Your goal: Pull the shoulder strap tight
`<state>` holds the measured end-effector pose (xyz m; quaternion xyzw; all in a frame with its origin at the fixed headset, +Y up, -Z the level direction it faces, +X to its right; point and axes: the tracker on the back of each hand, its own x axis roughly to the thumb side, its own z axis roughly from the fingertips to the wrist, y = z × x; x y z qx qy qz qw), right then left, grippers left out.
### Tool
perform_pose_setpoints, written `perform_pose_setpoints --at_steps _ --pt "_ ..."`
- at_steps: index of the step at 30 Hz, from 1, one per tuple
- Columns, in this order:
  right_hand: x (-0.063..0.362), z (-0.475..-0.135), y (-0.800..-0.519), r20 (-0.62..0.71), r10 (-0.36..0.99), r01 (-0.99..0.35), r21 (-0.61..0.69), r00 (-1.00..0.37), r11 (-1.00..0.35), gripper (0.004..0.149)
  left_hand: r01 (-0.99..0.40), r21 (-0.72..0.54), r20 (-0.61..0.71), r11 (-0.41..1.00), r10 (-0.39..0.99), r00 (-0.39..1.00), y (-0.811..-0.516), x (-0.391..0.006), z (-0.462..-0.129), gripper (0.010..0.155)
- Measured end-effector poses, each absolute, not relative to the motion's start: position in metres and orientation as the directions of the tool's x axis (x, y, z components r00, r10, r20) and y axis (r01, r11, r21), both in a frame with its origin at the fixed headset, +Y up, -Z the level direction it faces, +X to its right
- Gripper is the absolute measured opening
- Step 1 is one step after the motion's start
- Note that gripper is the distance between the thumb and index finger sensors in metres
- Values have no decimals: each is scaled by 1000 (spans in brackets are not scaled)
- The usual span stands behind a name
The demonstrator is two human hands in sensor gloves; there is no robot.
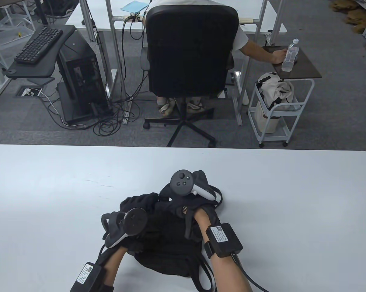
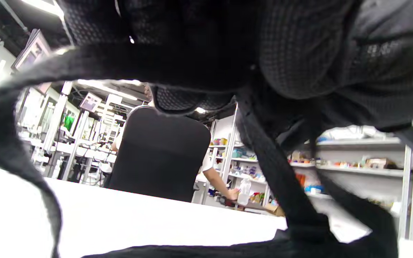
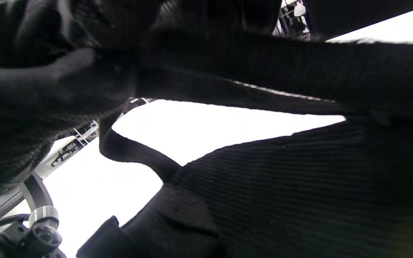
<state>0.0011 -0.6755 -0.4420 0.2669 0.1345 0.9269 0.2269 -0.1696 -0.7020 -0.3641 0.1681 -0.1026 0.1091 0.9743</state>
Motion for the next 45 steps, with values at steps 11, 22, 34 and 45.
perform_pose_setpoints --at_steps 11,22,34,45 --pt "51 -441 -667 360 341 -274 224 -869 -935 34 -235 305 198 923 180 964 -707 -174 -366 60" --pt "112 -445 -684 242 294 -244 218 -925 -945 34 -232 210 160 950 200 967 -723 -185 -376 60" --pt "105 -462 -705 99 135 -109 233 -986 -966 47 -195 132 109 972 182 977 -739 -196 -383 60" --pt "2 -452 -709 382 105 66 410 -918 -910 83 -219 118 118 969 205 972 -740 -196 -382 61"
